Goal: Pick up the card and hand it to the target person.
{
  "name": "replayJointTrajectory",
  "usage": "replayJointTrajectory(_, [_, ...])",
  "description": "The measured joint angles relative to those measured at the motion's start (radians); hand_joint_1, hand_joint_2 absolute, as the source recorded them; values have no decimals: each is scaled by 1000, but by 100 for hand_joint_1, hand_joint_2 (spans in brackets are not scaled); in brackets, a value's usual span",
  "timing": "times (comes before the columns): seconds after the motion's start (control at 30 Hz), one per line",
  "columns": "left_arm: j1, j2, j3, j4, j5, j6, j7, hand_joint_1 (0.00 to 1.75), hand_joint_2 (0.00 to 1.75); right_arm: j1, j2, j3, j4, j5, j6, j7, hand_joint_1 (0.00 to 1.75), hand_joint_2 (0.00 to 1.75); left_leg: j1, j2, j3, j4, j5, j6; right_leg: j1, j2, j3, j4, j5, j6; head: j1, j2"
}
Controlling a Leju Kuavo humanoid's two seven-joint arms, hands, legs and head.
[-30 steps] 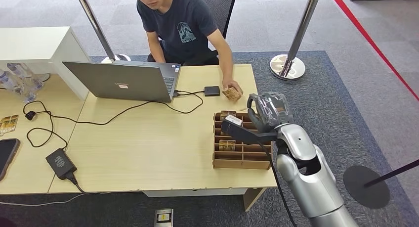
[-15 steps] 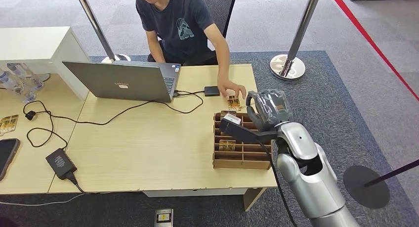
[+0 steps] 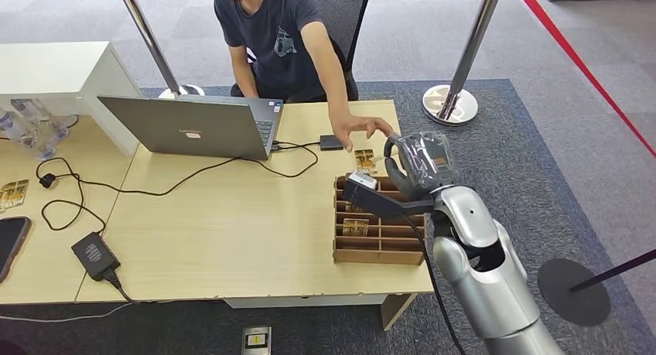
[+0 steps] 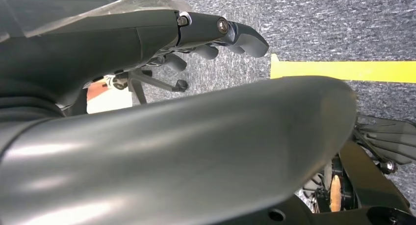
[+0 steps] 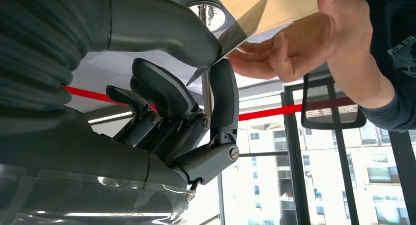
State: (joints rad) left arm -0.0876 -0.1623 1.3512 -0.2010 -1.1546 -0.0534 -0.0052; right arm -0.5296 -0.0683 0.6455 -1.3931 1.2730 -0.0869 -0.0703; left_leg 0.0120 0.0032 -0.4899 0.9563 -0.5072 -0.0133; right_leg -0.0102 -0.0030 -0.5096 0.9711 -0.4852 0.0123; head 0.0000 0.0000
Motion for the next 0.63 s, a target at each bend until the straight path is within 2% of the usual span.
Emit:
replayJointTrajectory(0.3, [2,-5,5,-2,4,8,0,0,0,-53,65,8,85,-11,-20,-5,175,175,0,0,0,0,0,0,0,0,1,0,0,0,0,0])
replayJointTrajectory(0.63, [0,-5,0,-2,0,3,-7,0,0,-77,96,7,159,-6,-55,-9,175,175,0,0,-2,0,1,0,0,0,-1,-1,1,0,0,0])
